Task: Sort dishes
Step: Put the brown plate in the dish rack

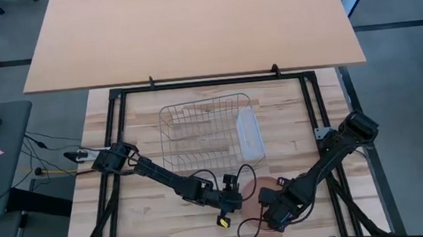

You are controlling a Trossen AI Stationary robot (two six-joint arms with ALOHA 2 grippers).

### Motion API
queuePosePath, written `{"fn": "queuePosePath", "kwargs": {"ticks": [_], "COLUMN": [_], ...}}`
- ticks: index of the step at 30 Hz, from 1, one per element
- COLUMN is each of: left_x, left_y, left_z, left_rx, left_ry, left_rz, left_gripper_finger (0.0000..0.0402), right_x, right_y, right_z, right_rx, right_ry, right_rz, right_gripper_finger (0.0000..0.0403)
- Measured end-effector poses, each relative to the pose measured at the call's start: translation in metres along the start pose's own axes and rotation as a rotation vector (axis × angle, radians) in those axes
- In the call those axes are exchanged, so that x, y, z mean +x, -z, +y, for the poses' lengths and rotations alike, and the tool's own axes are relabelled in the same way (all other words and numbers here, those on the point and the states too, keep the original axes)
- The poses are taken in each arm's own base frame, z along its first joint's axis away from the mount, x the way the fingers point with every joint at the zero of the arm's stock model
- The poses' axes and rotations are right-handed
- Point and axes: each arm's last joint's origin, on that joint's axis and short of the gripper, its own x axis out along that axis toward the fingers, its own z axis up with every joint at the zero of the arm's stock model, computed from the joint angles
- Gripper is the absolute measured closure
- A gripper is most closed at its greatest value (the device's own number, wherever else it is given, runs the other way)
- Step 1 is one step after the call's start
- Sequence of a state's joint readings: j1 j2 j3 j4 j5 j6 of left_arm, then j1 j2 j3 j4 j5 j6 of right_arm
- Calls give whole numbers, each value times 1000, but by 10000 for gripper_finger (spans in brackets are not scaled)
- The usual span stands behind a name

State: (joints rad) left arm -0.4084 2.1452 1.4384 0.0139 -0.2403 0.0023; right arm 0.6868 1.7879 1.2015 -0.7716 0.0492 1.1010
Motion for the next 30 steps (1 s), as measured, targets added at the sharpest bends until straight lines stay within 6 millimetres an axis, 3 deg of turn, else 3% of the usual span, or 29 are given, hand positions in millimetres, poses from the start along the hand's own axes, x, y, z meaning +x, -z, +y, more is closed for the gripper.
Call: {"fn": "queuePosePath", "kwargs": {"ticks": [14,26,30], "left_x": [0,-24,-26], "left_y": [-1,-10,-12], "left_z": [0,4,4], "left_rx": [-5,-13,-35], "left_ry": [-3,2,3], "left_rz": [-7,55,42], "left_gripper_finger": [355,355,355], "right_x": [0,0,-11], "right_y": [-12,-12,-10], "right_z": [9,9,7], "right_rx": [-36,-55,-33], "right_ry": [-85,-85,-39], "right_rz": [-130,-130,-83], "right_gripper_finger": [402,402,402]}}
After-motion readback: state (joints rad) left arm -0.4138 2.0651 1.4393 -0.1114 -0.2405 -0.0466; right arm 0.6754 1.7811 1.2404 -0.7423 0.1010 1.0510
